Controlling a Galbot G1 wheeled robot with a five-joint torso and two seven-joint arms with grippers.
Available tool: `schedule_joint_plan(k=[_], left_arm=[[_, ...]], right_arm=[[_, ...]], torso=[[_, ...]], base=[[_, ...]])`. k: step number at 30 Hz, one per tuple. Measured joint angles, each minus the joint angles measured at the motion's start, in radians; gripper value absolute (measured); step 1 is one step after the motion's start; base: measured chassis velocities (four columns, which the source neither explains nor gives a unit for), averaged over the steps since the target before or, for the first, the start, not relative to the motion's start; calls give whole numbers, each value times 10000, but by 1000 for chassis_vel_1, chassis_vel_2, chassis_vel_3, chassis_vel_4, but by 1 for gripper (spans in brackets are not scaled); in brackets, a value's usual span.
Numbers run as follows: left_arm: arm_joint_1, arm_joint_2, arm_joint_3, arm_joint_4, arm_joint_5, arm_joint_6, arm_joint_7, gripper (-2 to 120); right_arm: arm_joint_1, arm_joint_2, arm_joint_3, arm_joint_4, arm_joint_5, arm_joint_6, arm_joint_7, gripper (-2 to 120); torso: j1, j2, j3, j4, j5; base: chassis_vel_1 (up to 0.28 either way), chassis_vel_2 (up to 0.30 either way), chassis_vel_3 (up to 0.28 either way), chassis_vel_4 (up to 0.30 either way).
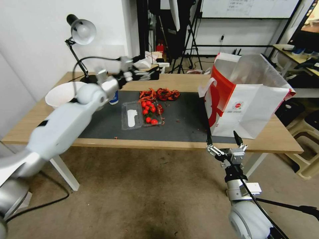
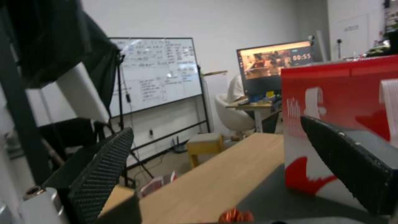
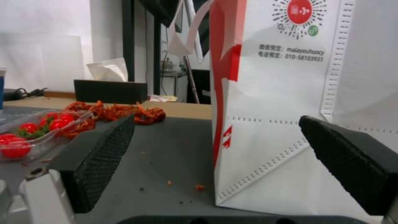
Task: Pick up the trash from the table and place it into the takeout bag.
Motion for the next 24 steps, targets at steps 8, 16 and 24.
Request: schedule_joint_plan(k=[8,16,24], left_arm=[[2128,608,-1410,-1253,115,75,-394,100],[4553,921,-3022,-2863,654,94,-1972,100],[7276,500,-4850,-4736,1581,644,-4025,100]], right_arm=[[45,-2,-131,-102,-66,-2,-20,99],[47,-4,-200,-166,-97,60,-28,99],[16,7,-287,-153,-105,116,-33,99]], torso=[[-1,0,0,-3,3],[-1,1,0,-1,1],[-1,1,0,-2,3]], base=[[0,0,0,0],[0,0,0,0],[0,0,0,0]])
